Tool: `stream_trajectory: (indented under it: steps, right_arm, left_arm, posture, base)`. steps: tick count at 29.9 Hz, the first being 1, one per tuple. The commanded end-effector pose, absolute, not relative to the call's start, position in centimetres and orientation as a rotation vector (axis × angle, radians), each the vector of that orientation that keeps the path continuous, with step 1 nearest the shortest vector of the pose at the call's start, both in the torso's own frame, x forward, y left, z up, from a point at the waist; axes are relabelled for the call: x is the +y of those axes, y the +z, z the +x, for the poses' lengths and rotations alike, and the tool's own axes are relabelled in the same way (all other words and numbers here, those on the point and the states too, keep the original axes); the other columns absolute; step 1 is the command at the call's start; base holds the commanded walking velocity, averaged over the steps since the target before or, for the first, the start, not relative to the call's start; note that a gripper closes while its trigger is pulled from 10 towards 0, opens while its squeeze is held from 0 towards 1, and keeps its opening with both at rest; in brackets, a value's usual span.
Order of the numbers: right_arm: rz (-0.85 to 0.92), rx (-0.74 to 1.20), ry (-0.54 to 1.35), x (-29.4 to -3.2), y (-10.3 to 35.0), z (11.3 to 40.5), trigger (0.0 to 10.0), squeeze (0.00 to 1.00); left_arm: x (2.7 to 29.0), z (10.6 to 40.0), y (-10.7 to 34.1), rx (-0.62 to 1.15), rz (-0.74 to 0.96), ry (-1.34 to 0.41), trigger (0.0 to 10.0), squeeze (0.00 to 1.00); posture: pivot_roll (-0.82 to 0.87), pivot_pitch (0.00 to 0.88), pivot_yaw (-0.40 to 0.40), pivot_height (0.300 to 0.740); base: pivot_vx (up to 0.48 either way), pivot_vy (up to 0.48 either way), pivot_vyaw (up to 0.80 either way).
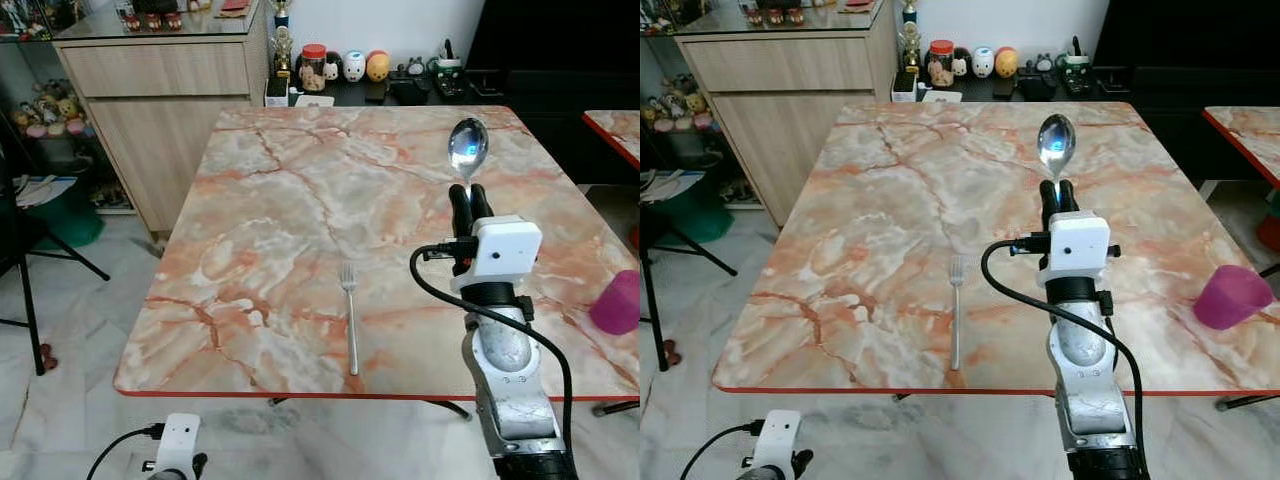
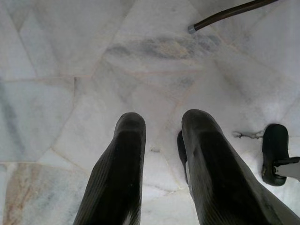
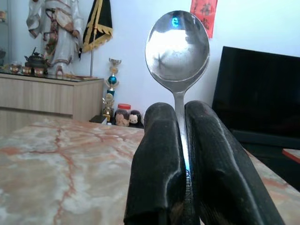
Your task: Setting the table
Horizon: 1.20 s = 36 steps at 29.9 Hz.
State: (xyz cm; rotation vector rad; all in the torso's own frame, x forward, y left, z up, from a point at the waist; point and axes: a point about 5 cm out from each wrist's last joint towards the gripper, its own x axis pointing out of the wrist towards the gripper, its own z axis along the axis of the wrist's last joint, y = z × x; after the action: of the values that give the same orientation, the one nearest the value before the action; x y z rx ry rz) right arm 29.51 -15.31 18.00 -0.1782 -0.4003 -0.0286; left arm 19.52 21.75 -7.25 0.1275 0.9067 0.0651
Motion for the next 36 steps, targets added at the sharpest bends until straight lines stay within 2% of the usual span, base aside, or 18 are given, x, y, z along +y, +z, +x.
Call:
stream_trajectory:
  steps: [1, 9, 18, 36]
  right_arm:
    - [-0.169, -0.436, -0.043, -15.3, 19.0, 29.5, 10.0, 0.00]
    - [-0.151, -0.462, -0.057, -15.7, 19.9, 29.8, 10.0, 0.00]
    - [-0.111, -0.443, -0.055, -15.6, 19.8, 30.0, 10.0, 0.00]
    - [-0.145, -0.463, -0.048, -15.4, 20.2, 30.0, 10.0, 0.00]
  left_arm:
    - [21.5, 19.3, -7.4, 0.915, 0.121, 0.062, 10.0, 0.00]
    - [21.4, 19.3, -7.5, 0.913, 0.120, 0.066, 10.0, 0.00]
    - [21.3, 19.3, -7.5, 0.913, 0.114, 0.066, 10.0, 0.00]
    - [21.4, 19.2, -7.5, 0.920, 0.119, 0.062, 10.0, 0.00]
  posture:
    - [-0.03, 0.000, 0.002, 0.740]
    - [-0.03, 0.000, -0.002, 0.740]
    - [-0.03, 0.000, -0.004, 0.740]
    - [-0.03, 0.000, 0.000, 0.740]
  base:
    - [0.000, -0.379, 0.00]
    - [0.000, -0.379, 0.00]
    - [0.000, -0.380, -0.66]
    - [0.000, -0.364, 0.00]
